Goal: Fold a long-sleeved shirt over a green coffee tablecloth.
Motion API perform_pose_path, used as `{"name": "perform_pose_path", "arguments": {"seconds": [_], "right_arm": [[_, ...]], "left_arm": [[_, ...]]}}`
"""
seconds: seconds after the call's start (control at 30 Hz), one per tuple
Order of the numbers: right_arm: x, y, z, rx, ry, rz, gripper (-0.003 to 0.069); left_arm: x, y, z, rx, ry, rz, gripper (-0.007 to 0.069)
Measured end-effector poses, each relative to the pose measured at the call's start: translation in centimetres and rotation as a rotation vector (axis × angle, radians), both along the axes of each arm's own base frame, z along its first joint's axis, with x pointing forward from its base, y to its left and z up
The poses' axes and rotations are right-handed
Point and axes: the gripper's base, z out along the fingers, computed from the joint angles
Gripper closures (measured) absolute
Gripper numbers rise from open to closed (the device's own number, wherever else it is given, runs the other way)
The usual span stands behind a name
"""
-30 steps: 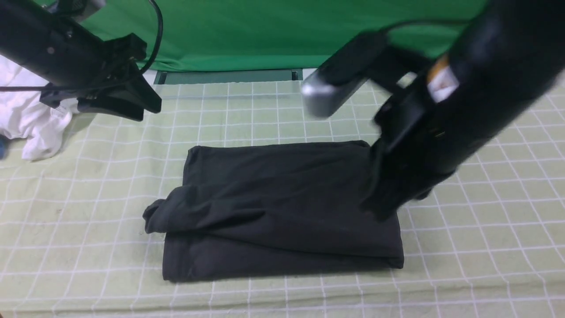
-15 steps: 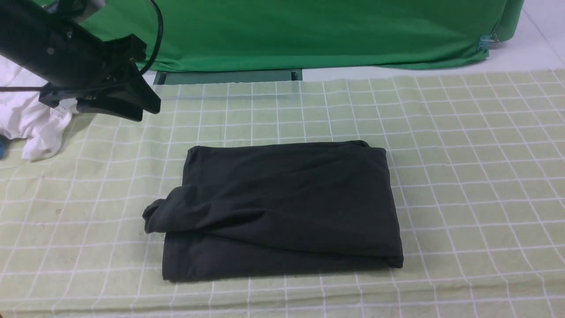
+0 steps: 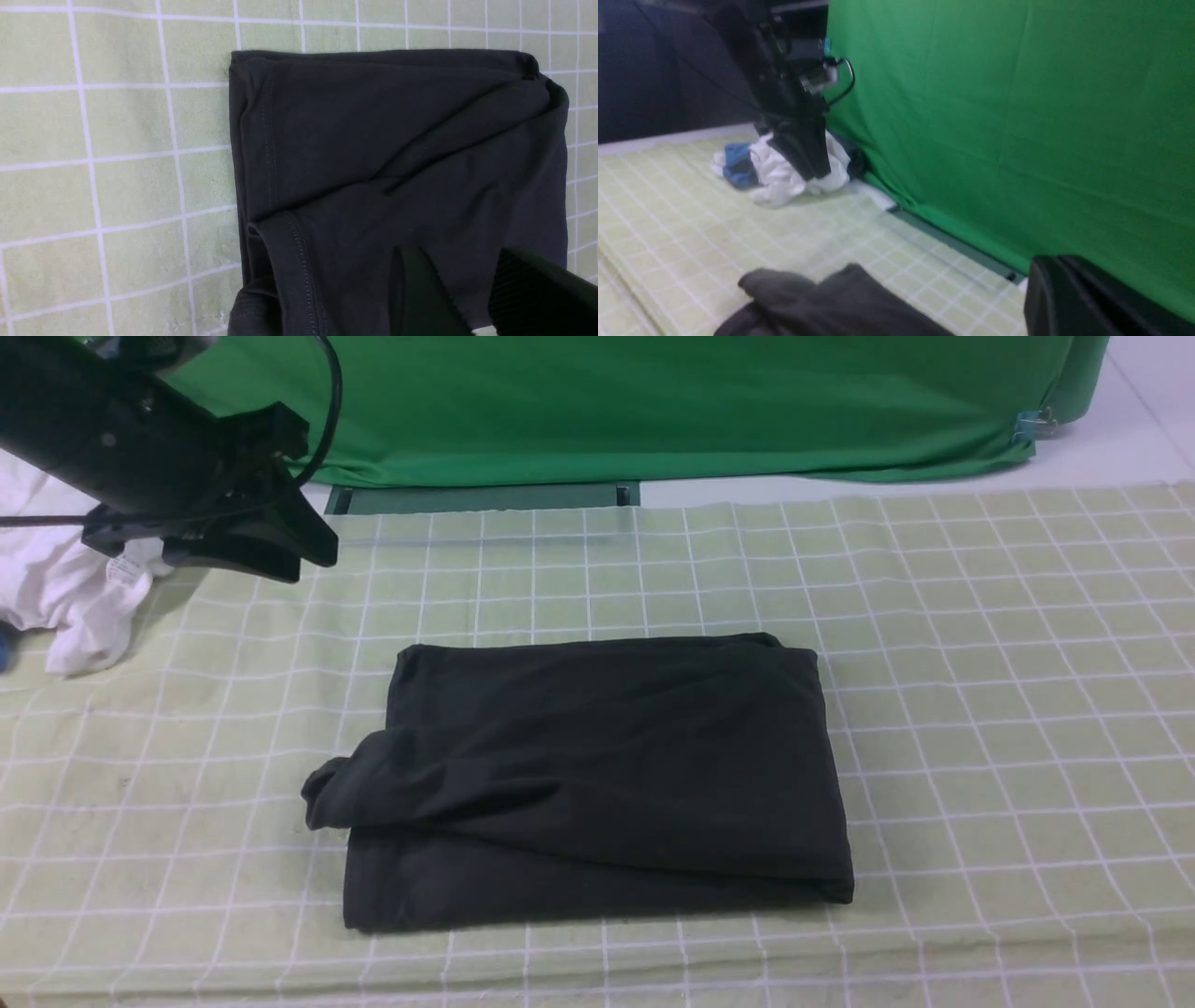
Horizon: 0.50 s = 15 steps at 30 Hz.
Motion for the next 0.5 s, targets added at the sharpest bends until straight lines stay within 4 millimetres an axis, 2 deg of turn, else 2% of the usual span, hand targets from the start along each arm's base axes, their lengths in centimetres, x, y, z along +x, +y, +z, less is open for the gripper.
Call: {"name": "perform_pose_path", "arguments": {"seconds": [0.2, 0.23, 0.37, 0.5], "right_arm": [[0.8, 0.8, 0.0, -0.109, -0.048, -0.007, 0.0662], [0.6, 0.5, 0.5, -0.181, -0.057, -0.011, 0.0661], [-0.2, -0.3, 1.1, -0.255, -0.038, -0.015, 0.0661], [-0.2, -0.7, 0.1, -0.343, 0.009, -0.029, 0.0661]], "left_arm": [[0.0, 0.0, 0.0, 0.000, 0.000, 0.000, 0.0386], [0.0, 0.0, 0.0, 0.005, 0.001, -0.001, 0.0386], [-0.2, 0.1, -0.1, 0.015, 0.017, -0.012, 0.0386], [-0.4, 0.2, -0.1, 0.034, 0.030, -0.023, 0.0386]]}}
